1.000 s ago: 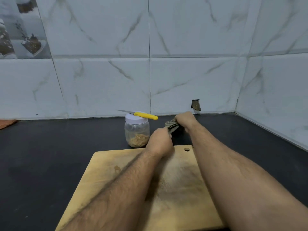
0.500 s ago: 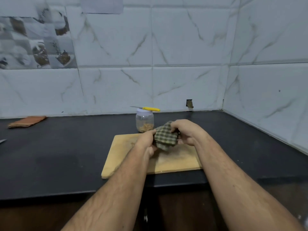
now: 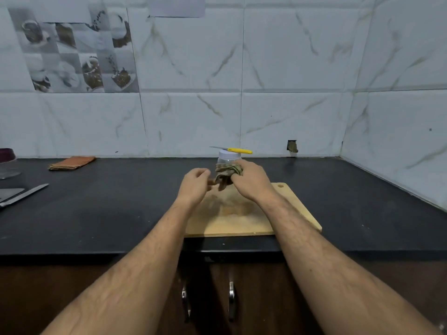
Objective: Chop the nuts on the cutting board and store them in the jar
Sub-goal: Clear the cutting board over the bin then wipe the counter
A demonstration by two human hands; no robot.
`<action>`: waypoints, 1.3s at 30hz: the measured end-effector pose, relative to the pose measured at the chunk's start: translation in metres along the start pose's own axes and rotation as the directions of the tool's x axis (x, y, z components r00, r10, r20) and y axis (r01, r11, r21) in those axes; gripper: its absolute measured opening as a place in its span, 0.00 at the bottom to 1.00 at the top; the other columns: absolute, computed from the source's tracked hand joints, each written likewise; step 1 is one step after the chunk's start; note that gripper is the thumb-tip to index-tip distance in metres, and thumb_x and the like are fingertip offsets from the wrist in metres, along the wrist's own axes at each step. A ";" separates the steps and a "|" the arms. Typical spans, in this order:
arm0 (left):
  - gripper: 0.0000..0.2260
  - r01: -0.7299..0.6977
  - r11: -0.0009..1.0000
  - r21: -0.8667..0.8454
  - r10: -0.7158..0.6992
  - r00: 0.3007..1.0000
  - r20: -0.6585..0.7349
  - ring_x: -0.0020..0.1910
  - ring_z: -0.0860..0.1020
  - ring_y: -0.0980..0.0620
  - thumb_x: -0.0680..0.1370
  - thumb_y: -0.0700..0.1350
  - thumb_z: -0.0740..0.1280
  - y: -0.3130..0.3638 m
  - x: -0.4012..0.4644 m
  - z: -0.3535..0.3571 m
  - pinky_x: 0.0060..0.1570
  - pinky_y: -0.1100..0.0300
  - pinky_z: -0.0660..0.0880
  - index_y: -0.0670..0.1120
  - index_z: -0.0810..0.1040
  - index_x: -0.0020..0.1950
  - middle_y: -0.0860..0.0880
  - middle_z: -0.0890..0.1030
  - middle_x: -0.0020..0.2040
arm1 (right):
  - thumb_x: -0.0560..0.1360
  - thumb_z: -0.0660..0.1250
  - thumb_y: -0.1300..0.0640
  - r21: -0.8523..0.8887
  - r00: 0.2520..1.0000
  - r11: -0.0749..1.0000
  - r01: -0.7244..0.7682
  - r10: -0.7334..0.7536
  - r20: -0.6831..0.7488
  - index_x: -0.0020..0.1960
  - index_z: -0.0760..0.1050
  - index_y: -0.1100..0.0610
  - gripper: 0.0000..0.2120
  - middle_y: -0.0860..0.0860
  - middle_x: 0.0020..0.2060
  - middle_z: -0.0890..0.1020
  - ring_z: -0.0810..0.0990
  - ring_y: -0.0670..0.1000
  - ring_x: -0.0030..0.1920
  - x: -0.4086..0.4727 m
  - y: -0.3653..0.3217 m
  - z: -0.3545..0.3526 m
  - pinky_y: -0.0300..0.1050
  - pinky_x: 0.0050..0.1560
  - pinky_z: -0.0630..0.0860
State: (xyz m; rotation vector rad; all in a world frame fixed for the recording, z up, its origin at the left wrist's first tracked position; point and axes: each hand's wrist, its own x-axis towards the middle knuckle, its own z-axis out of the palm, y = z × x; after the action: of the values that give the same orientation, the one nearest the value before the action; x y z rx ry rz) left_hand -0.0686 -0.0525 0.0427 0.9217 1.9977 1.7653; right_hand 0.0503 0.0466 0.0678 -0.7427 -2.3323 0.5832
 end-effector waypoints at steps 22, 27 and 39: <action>0.04 0.021 0.701 0.713 0.005 0.999 -0.033 0.58 0.74 0.40 0.78 0.40 0.55 -0.049 -0.019 -0.011 0.54 0.45 0.73 0.48 0.66 0.48 0.44 0.78 0.51 | 0.84 0.52 0.55 -0.240 0.877 0.916 0.321 -0.192 0.440 0.72 0.71 0.58 0.20 0.55 0.71 0.71 0.65 0.55 0.72 -0.019 0.004 0.079 0.50 0.71 0.60; 0.16 0.007 0.691 0.723 0.010 1.000 -0.019 0.62 0.73 0.38 0.80 0.40 0.53 -0.054 -0.015 -0.010 0.54 0.47 0.71 0.45 0.63 0.68 0.41 0.78 0.58 | 0.85 0.50 0.55 -0.249 0.878 0.933 0.260 -0.122 0.463 0.76 0.65 0.58 0.21 0.57 0.72 0.68 0.64 0.56 0.73 0.020 0.007 0.105 0.48 0.73 0.57; 0.17 0.057 0.584 0.810 0.021 0.996 -0.085 0.62 0.74 0.44 0.80 0.36 0.52 -0.050 -0.015 -0.006 0.72 0.49 0.64 0.45 0.77 0.62 0.43 0.79 0.59 | 0.85 0.52 0.55 -0.247 0.860 0.939 0.239 -0.087 0.502 0.71 0.72 0.58 0.19 0.56 0.70 0.73 0.70 0.56 0.70 0.039 0.008 0.101 0.48 0.68 0.66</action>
State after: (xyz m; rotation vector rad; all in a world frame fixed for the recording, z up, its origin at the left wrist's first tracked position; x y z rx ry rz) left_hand -0.0738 -0.0680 -0.0072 1.0442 2.9231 0.7758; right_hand -0.0393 0.0552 0.0079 -0.5602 -2.9699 0.3649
